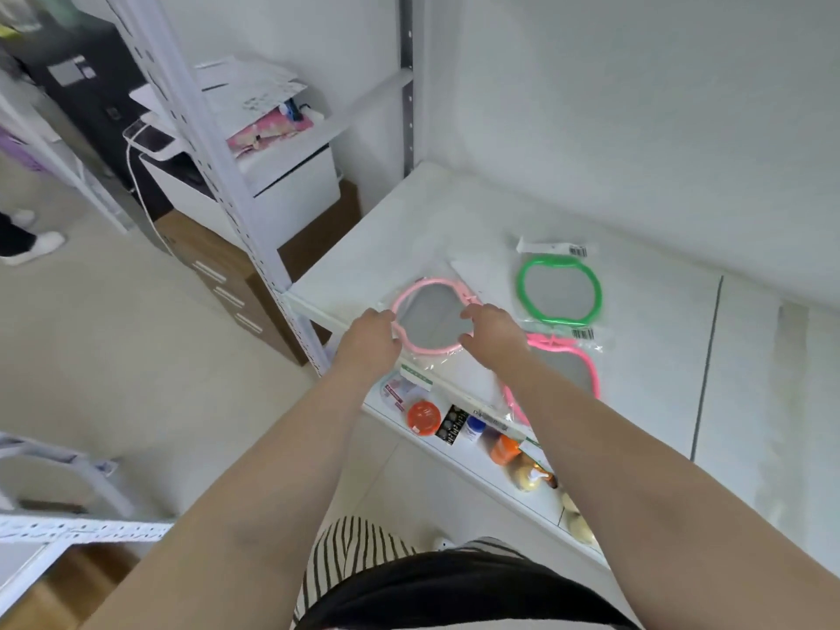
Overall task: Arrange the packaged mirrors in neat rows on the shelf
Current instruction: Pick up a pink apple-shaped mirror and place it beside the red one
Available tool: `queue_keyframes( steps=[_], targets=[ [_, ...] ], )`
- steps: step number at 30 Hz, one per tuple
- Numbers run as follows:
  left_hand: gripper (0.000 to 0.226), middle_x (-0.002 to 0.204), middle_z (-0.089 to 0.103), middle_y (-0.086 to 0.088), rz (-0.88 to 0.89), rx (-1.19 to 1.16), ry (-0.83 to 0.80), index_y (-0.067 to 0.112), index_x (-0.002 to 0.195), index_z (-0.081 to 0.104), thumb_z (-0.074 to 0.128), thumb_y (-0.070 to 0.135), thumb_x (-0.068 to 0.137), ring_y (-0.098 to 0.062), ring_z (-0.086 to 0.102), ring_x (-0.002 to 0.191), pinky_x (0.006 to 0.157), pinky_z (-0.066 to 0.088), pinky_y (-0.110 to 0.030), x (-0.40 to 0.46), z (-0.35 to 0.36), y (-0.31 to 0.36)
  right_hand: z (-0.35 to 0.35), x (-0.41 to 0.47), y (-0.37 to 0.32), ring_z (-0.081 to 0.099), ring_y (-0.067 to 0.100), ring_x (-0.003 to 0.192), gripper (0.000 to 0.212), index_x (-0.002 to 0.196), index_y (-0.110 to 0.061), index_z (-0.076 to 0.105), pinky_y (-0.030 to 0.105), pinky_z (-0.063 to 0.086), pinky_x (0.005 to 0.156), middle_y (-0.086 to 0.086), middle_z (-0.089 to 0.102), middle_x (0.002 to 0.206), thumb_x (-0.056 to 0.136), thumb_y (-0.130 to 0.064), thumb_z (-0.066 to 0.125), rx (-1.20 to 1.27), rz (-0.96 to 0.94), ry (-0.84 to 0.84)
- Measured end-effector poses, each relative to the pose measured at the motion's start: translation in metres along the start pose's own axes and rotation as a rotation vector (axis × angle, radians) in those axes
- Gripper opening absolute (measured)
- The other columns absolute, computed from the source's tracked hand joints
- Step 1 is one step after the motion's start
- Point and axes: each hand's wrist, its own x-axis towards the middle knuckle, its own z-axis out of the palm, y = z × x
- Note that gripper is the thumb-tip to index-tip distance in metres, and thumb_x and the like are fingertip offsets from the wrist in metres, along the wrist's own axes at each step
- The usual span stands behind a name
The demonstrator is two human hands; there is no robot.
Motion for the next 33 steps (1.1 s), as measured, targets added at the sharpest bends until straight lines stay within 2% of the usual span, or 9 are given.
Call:
queue_keyframes(
  steps=[5,10,14,19,23,26,30,32,33],
  targets=[
    [0.049,0.126,0.048,-0.015,0.094,0.015,-0.094,0.01,0.135,0.048,0.052,0.015,0.086,-0.034,0.053,0.112,0.095,0.046,-0.039,0.06,-0.001,0.016,0.0,0.026,0.008,0.051,0.029,0.118,0.044,0.132,-0.016,0.051,0.039,0.045,0.094,0.012,0.056,0.123,0.088,-0.023,0.056,0.055,0.149,0.033],
    [0.051,0.125,0.048,-0.017,0.252,0.153,-0.2,0.011,0.133,0.046,0.054,0.018,0.083,-0.036,0.05,0.115,0.094,0.045,-0.04,0.117,0.004,0.013,0.0,0.046,0.005,0.053,0.028,0.116,0.048,0.132,-0.018,0.052,0.037,0.045,0.091,0.01,0.055,0.125,0.086,-0.027,0.062,0.131,0.33,0.085],
    [0.047,0.12,0.048,-0.016,0.332,0.156,-0.271,0.007,0.118,0.047,0.064,0.018,0.076,-0.036,0.048,0.114,0.085,0.045,-0.04,0.153,-0.001,-0.011,0.014,0.048,-0.014,0.05,0.029,0.119,0.05,0.132,-0.018,0.051,0.04,0.047,0.092,0.01,0.053,0.126,0.085,-0.026,0.065,0.186,0.536,0.143],
    [0.047,0.123,0.047,-0.017,0.369,0.066,-0.306,0.006,0.121,0.047,0.066,0.024,0.082,-0.037,0.047,0.118,0.089,0.044,-0.04,0.175,-0.014,-0.039,0.039,0.042,-0.062,0.036,0.031,0.131,0.061,0.137,-0.014,0.043,0.042,0.038,0.104,0.012,0.043,0.138,0.082,-0.022,0.069,0.234,0.796,0.28],
    [0.054,0.129,0.045,-0.017,0.43,0.001,-0.348,0.004,0.131,0.045,0.066,0.02,0.084,-0.035,0.047,0.12,0.095,0.041,-0.038,0.179,-0.015,-0.053,0.061,0.036,-0.095,0.042,0.033,0.126,0.076,0.139,-0.012,0.036,0.042,0.043,0.096,0.015,0.045,0.132,0.074,-0.02,0.075,0.443,0.998,0.315],
    [0.042,0.124,0.047,-0.017,0.433,-0.087,-0.365,0.004,0.123,0.051,0.061,0.015,0.084,-0.036,0.052,0.113,0.091,0.044,-0.038,0.176,-0.008,-0.057,0.073,0.036,-0.108,0.041,0.035,0.126,0.078,0.143,-0.01,0.031,0.046,0.042,0.101,0.016,0.043,0.135,0.078,-0.02,0.073,0.593,1.077,0.41],
    [0.029,0.113,0.06,-0.013,0.36,-0.217,-0.422,0.006,0.11,0.059,0.06,0.011,0.082,-0.032,0.06,0.101,0.079,0.047,-0.034,0.17,-0.002,-0.061,0.078,0.039,-0.116,0.054,0.032,0.116,0.078,0.146,-0.011,0.028,0.047,0.047,0.098,0.015,0.048,0.133,0.081,-0.02,0.07,0.913,1.172,0.563],
    [0.025,0.105,0.064,-0.009,0.305,-0.269,-0.408,0.006,0.108,0.061,0.06,0.011,0.083,-0.029,0.063,0.096,0.071,0.043,-0.028,0.17,-0.003,-0.066,0.082,0.038,-0.12,0.061,0.029,0.103,0.065,0.137,-0.008,0.042,0.041,0.052,0.087,0.011,0.058,0.118,0.079,-0.015,0.069,1.071,1.236,0.616],
    [0.023,0.102,0.065,-0.009,0.273,-0.3,-0.394,0.006,0.106,0.061,0.059,0.011,0.084,-0.028,0.063,0.094,0.069,0.04,-0.027,0.17,-0.005,-0.068,0.084,0.036,-0.123,0.062,0.026,0.09,0.05,0.124,-0.005,0.054,0.037,0.052,0.075,0.01,0.062,0.103,0.077,-0.013,0.068,1.099,1.245,0.637]
  ],
)
